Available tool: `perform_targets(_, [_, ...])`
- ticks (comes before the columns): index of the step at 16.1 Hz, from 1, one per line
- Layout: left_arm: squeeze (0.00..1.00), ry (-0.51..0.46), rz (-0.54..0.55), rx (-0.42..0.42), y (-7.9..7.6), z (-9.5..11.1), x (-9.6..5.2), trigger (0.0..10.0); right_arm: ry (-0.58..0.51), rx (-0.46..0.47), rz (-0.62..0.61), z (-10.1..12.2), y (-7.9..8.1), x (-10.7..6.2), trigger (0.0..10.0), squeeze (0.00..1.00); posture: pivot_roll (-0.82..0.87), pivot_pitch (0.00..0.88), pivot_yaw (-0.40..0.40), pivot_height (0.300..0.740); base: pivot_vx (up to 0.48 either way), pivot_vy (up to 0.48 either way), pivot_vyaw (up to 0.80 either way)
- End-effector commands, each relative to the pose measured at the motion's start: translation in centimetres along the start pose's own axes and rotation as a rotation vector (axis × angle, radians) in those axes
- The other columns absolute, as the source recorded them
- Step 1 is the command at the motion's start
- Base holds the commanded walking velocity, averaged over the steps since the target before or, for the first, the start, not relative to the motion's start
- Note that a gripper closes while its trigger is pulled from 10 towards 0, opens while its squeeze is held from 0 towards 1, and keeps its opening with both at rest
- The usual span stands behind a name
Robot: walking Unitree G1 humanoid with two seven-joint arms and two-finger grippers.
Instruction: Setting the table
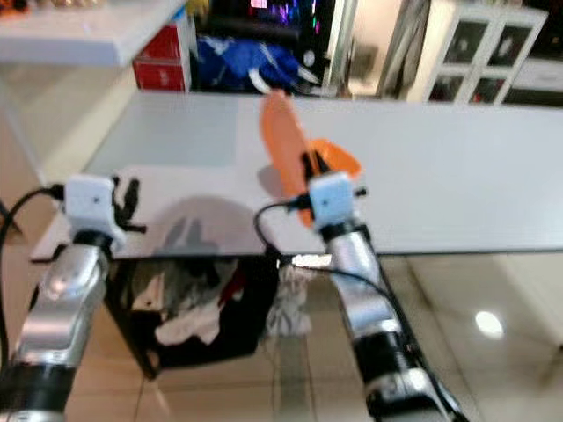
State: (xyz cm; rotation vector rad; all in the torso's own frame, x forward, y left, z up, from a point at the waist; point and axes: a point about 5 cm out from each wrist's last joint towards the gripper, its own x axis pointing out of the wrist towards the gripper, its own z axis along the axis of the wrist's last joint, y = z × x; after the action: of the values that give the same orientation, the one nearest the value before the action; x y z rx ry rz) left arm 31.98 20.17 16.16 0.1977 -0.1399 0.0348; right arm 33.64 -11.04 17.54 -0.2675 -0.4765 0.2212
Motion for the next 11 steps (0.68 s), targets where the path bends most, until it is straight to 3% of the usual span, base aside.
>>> perform_targets(1, [0.0,-0.024,-0.018,0.009,-0.74,0.57,0.16,10.0,-0.056,-0.015,-0.035,0.98,-1.33,0.42,0.0,0.0,0.0,0.0,-0.021,0.74,0.296,-0.375,0.0])
perform_targets(11, [0.0,-0.034,-0.042,0.0,-1.26,0.66,0.12,10.0,-0.014,0.001,-0.013,0.07,-1.01,-0.08,0.0,0.0,0.0,0.0,-0.021,0.74,0.315,-0.358,0.0])
